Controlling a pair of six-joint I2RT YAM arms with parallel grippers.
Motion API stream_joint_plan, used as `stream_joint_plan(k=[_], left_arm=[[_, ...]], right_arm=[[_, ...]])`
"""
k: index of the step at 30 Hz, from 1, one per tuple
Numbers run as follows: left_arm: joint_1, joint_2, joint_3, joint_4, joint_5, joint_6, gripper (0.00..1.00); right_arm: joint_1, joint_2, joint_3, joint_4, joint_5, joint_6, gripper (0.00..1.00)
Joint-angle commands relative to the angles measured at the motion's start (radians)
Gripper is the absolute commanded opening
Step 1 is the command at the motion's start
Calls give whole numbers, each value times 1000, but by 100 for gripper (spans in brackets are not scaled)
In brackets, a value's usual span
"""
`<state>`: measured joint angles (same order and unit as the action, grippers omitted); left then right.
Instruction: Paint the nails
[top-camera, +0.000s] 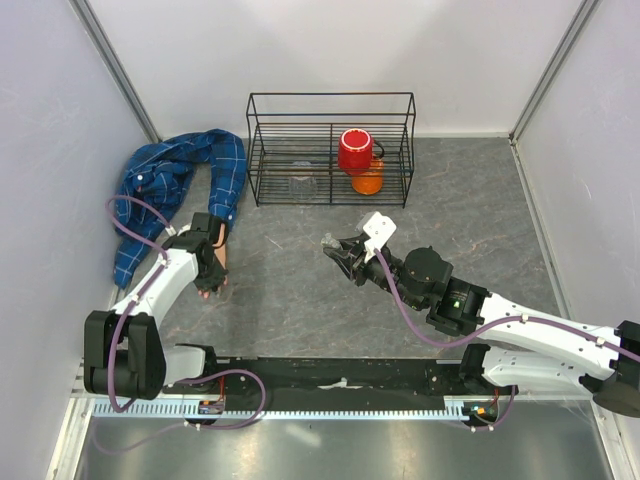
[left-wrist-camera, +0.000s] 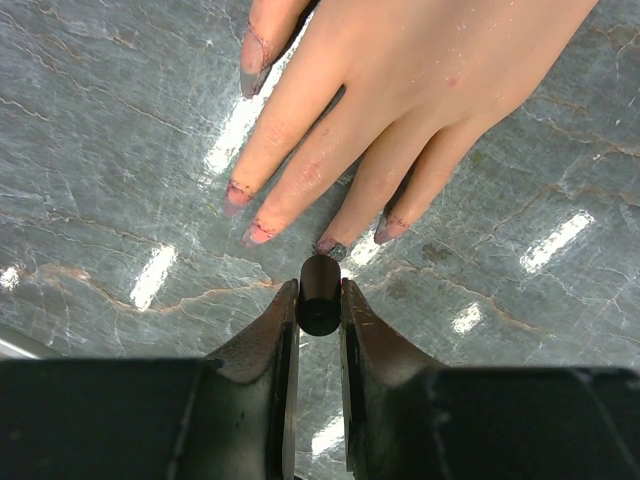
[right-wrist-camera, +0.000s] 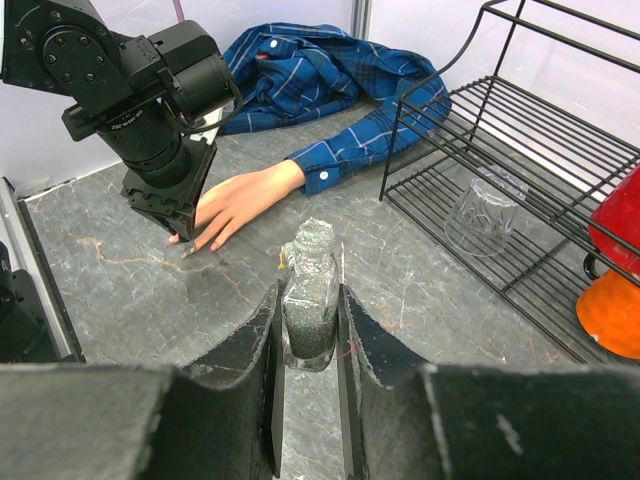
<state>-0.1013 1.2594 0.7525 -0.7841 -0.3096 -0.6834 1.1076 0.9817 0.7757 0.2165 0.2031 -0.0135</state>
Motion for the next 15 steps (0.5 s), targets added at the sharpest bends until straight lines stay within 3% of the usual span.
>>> stream_joint_plan(k=[1,15], left_arm=[[6,-22,-4,-9,12,-38,2],[6,-34,-7,-24,20,-56,2]], right_arm=[[-5,-6,17,40,-14,12,0],[-5,-6,19,38,-14,10,0]])
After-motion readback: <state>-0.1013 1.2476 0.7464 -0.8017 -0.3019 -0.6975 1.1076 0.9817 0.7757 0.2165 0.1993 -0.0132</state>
